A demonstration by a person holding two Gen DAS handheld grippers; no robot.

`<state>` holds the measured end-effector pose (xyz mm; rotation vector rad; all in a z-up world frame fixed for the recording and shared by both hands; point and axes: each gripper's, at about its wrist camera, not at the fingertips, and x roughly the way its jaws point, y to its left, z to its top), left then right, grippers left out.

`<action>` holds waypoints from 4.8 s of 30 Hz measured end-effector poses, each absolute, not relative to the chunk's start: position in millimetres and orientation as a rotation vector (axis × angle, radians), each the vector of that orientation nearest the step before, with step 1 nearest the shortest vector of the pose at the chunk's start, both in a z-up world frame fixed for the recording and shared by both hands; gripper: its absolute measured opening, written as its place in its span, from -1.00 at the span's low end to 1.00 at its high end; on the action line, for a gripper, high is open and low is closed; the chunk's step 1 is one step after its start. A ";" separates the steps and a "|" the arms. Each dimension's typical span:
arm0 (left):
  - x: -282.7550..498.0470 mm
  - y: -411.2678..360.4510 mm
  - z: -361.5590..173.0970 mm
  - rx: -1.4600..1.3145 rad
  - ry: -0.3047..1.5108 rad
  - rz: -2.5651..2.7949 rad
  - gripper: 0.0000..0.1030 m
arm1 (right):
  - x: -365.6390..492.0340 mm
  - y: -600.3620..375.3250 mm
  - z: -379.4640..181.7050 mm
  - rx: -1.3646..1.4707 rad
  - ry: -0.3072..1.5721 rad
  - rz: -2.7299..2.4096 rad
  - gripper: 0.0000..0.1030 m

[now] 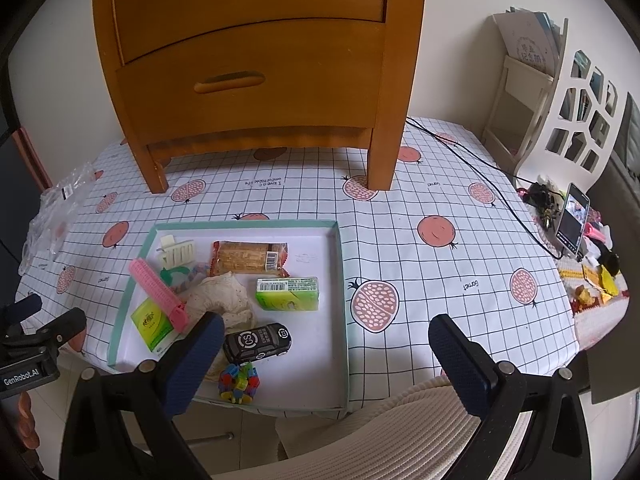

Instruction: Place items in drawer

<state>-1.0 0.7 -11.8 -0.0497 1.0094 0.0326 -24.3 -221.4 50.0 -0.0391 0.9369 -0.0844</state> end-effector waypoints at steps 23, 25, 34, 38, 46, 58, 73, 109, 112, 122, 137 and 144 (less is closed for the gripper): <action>50.6 12.8 35.6 -0.098 0.853 -0.007 1.00 | -12.0 -234.7 79.8 0.033 0.820 -0.026 1.00; 64.3 13.7 44.4 -0.109 0.829 -0.023 1.00 | -3.7 -234.1 88.8 0.033 0.791 -0.011 1.00; 127.5 24.0 77.3 -0.155 0.681 -0.062 1.00 | 58.2 -244.7 110.5 0.062 0.713 0.048 1.00; 155.8 28.2 83.3 -0.148 0.676 -0.069 1.00 | 84.8 -254.1 117.5 0.073 0.667 0.057 1.00; 207.5 50.0 91.8 -0.177 0.706 -0.071 1.00 | 149.5 -268.4 128.2 0.061 0.690 0.076 1.00; 252.9 74.8 92.8 -0.286 0.762 -0.140 1.00 | 218.6 -285.0 126.1 0.077 0.740 0.148 1.00; 271.0 64.2 96.7 -0.327 0.791 -0.192 1.00 | 239.5 -286.0 130.7 0.041 0.753 0.175 1.00; 192.1 65.3 97.3 -0.346 0.772 -0.169 1.00 | 187.1 -253.9 131.4 -0.022 0.756 0.037 1.00; 190.1 72.0 80.6 -0.348 0.772 -0.165 1.00 | 179.4 -247.6 125.8 -0.023 0.765 0.020 1.00; 155.5 63.6 96.8 -0.315 0.798 -0.133 1.00 | 179.0 -240.1 124.7 0.015 0.830 -0.010 1.00; 123.5 47.3 44.1 -0.295 1.007 -0.009 1.00 | 143.8 -203.6 88.4 0.031 0.955 -0.042 1.00; 118.6 32.2 -11.8 -0.250 1.145 0.006 1.00 | 125.1 -184.3 19.9 0.013 1.125 -0.046 1.00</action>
